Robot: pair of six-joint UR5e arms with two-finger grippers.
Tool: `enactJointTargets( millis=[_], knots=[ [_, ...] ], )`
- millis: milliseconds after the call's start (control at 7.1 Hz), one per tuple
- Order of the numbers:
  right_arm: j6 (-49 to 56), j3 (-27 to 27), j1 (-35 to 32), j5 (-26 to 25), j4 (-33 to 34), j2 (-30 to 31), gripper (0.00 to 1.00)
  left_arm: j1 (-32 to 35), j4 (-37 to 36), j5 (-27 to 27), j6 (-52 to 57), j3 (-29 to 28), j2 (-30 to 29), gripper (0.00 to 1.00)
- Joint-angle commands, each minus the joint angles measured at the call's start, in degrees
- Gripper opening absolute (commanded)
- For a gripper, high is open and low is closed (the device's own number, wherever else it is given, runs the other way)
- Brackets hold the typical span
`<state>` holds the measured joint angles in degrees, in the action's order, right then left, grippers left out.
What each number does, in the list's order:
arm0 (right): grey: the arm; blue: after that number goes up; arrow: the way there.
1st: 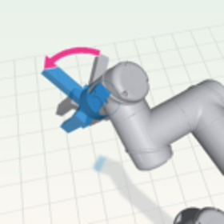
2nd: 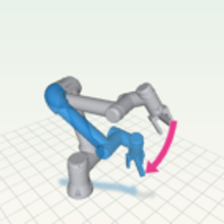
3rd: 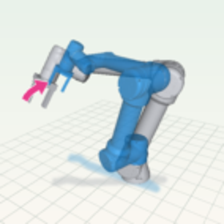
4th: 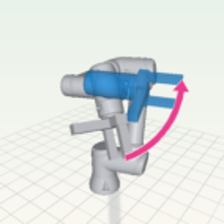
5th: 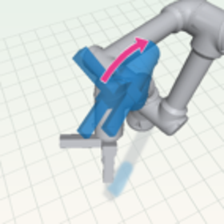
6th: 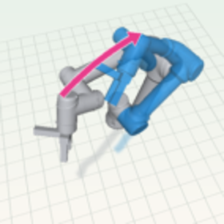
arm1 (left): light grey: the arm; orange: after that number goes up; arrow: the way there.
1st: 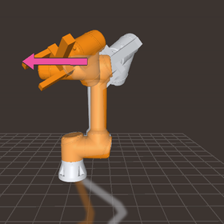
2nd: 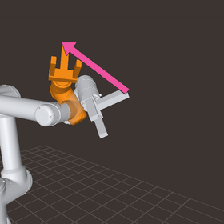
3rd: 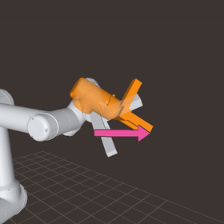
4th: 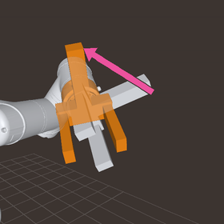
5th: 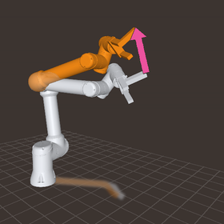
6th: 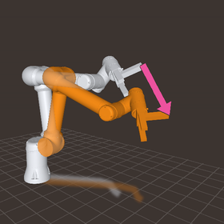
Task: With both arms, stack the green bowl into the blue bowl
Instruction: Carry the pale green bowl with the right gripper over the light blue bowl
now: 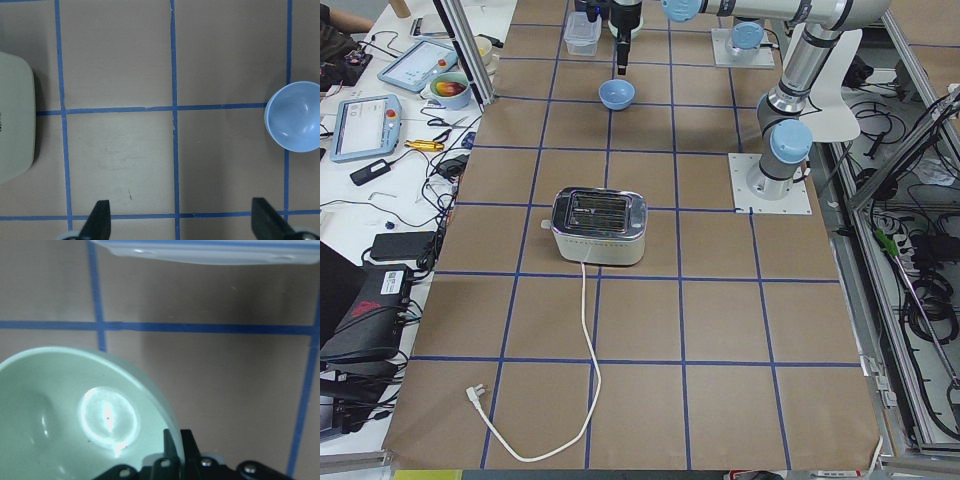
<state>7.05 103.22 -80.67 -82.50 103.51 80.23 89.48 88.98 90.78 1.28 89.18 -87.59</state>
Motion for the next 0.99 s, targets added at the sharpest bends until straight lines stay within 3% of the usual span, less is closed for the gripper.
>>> enactJointTargets(
  millis=[0,282,845],
  knots=[
    [-18.06,-3.8,-11.73,4.45,1.32,-3.48,0.0,0.17,-0.03,-0.08,-0.66,0.38,-0.13,1.0],
    [-27.06,-8.46,-20.46,4.37,4.41,-9.89,0.0,0.17,-0.03,-0.16,-0.84,0.38,-0.21,1.0],
    [-26.92,-6.91,-23.56,2.79,10.91,-13.61,0.0,0.52,-0.03,-0.25,-0.93,0.38,-0.39,1.0]
  ],
)
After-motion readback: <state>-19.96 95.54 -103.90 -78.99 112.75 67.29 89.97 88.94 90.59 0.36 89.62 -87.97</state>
